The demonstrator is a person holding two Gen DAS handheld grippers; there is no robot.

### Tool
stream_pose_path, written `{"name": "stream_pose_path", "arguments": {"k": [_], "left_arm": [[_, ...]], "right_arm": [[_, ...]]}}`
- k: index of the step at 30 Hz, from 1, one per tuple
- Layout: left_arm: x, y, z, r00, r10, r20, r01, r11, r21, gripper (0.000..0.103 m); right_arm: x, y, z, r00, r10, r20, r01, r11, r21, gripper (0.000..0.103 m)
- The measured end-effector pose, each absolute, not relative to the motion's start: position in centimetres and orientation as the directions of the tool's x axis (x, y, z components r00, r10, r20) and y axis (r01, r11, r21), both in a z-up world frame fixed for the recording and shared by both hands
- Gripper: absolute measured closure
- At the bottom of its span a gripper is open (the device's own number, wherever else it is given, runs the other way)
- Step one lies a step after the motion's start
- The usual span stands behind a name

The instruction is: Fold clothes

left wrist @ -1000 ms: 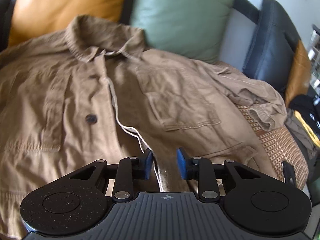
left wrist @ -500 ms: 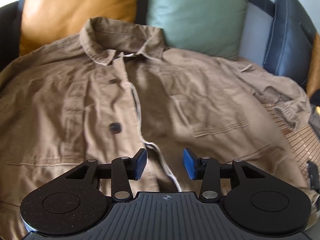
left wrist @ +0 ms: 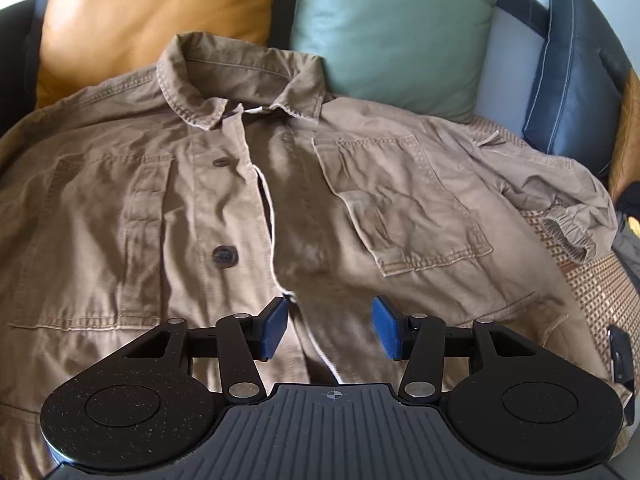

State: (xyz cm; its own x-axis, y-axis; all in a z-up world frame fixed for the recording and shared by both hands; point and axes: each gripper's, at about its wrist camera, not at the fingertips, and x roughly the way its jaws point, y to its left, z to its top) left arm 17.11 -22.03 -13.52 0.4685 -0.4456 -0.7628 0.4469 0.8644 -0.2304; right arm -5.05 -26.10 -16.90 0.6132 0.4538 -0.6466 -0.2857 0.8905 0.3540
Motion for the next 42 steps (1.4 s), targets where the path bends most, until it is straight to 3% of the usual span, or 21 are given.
{"name": "stream_pose_path", "arguments": {"k": [1,2,13,15,16,18,20,21,24,28,33,34,35,36,39,42], "left_arm": [[17.3,-22.2,-13.7,0.463,-0.45,-0.763,0.443,0.864,-0.24,0.039],[17.5,-22.3,-13.8,0.458,-0.454,-0.764,0.439,0.863,-0.25,0.04],[18.0,-23.5,-13.5,0.443,-0.509,-0.738,0.481,0.83,-0.284,0.041],[18.0,-23.6,-13.5,0.443,-0.51,-0.737,0.493,0.825,-0.274,0.047],[18.1,-23.5,-13.6,0.444,-0.51,-0.737,0.491,0.826,-0.275,0.049],[18.3,-23.2,-13.7,0.449,-0.509,-0.734,0.476,0.832,-0.286,0.06],[18.6,-22.9,-13.7,0.459,-0.506,-0.73,0.456,0.839,-0.295,0.095],[18.7,-22.6,-13.5,0.462,-0.515,-0.722,0.45,0.838,-0.31,0.098],[18.7,-21.5,-12.2,0.482,-0.539,-0.69,0.454,0.828,-0.329,0.103],[18.5,-20.5,-11.7,0.509,-0.504,-0.698,0.472,0.841,-0.264,0.103],[19.1,-19.6,-13.5,0.494,-0.429,-0.756,0.449,0.871,-0.201,0.103],[19.2,-19.4,-13.9,0.487,-0.429,-0.76,0.441,0.873,-0.21,0.098],[19.3,-19.0,-14.3,0.484,-0.44,-0.756,0.43,0.872,-0.233,0.081],[19.6,-18.9,-14.3,0.481,-0.452,-0.751,0.418,0.871,-0.257,0.076],[20.7,-18.7,-14.3,0.475,-0.486,-0.733,0.383,0.865,-0.325,0.071],[22.2,-19.8,-14.2,0.478,-0.472,-0.741,0.396,0.868,-0.298,0.063]], "right_arm": [[-5.3,-26.1,-16.7,0.633,0.425,-0.646,-0.28,0.905,0.322,0.055],[-5.6,-26.0,-16.6,0.651,0.391,-0.651,-0.277,0.92,0.276,0.054],[-4.0,-25.5,-17.8,0.682,0.287,-0.673,-0.194,0.958,0.212,0.051],[-3.7,-25.8,-17.8,0.682,0.283,-0.675,-0.181,0.959,0.219,0.062],[-3.7,-26.0,-17.8,0.679,0.288,-0.676,-0.179,0.957,0.229,0.073],[-3.7,-26.5,-17.7,0.673,0.299,-0.677,-0.175,0.953,0.247,0.085],[-3.8,-26.7,-17.4,0.67,0.316,-0.671,-0.179,0.947,0.267,0.098],[-3.8,-26.8,-17.2,0.668,0.33,-0.666,-0.182,0.941,0.285,0.103],[-3.6,-26.9,-16.1,0.66,0.408,-0.631,-0.209,0.906,0.367,0.103],[-2.9,-26.1,-14.8,0.646,0.48,-0.593,-0.291,0.874,0.389,0.103],[-1.1,-24.4,-16.1,0.562,0.504,-0.656,-0.339,0.864,0.373,0.103],[-1.0,-24.3,-16.6,0.546,0.504,-0.669,-0.338,0.864,0.374,0.103],[-0.9,-24.3,-17.0,0.534,0.503,-0.68,-0.337,0.864,0.375,0.103],[-1.0,-24.4,-17.1,0.534,0.504,-0.679,-0.336,0.863,0.376,0.103],[-1.2,-24.8,-16.9,0.53,0.515,-0.673,-0.338,0.857,0.39,0.103],[-1.2,-25.1,-16.8,0.521,0.522,-0.675,-0.347,0.852,0.391,0.103]]}}
